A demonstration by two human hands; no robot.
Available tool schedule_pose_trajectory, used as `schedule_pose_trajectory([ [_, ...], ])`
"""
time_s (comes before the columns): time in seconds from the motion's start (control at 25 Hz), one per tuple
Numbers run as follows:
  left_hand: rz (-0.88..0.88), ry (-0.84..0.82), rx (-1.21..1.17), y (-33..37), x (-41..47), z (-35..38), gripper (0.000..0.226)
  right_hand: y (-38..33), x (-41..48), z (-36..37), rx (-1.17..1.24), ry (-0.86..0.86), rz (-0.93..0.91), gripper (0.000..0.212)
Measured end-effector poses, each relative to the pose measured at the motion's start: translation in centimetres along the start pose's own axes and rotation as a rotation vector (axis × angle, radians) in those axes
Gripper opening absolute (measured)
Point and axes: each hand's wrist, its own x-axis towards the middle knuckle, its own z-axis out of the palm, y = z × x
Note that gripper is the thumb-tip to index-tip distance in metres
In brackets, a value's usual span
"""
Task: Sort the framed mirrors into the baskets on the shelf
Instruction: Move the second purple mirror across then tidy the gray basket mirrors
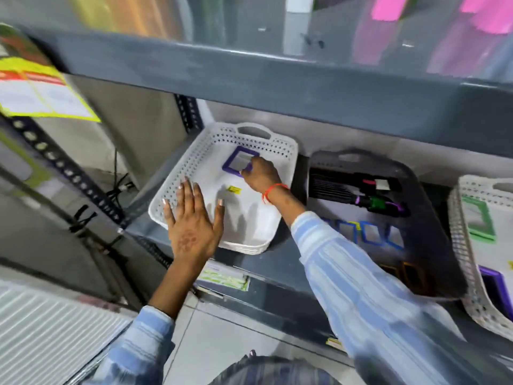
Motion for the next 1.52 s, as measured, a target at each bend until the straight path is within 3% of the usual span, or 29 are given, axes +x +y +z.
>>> schedule_pose_trajectory([
  [0.12,-0.008,0.015,0.005,0.2,-0.1,0.0,0.085,-0.5,3.6,2.4,-0.083,-0.091,0.112,0.059],
  [0.24,0.0,0.003,0.026,0.2,-0.2,-0.1,0.086,-0.6,6.8,4.7,-0.133,-0.056,0.237,0.099],
  [0.32,0.002,-0.003,0.038,0.1,-0.3,-0.1,0.085,-1.0,8.0,6.1,-0.109,0.001,0.295,0.116],
  [0.4,0.002,0.0,0.045,0.0,-0.3,-0.1,0.084,-1.7,8.1,7.0,-0.069,0.022,0.318,0.109],
  [0.56,0.009,-0.008,0.036,-0.1,-0.4,0.0,0.08,-1.2,8.0,7.2,-0.144,-0.016,0.272,0.068],
  [0.8,0.028,-0.066,0.073,-0.1,-0.2,0.1,0.079,0.1,5.2,6.2,-0.316,-0.053,0.195,0.069],
  [1.08,0.132,-0.003,0.023,3.7,-1.7,-0.6,0.079,2.5,-3.7,-3.4,-0.296,0.355,-0.05,0.051],
  [1.32,0.457,-0.046,-0.112,14.7,-8.4,1.2,0.074,14.2,-13.9,-11.0,-0.284,0.455,0.221,0.043],
  [1.52,0.608,-0.11,-0.046,17.9,-12.0,3.8,0.077,23.3,-22.3,-16.2,-0.237,0.592,0.534,0.061],
])
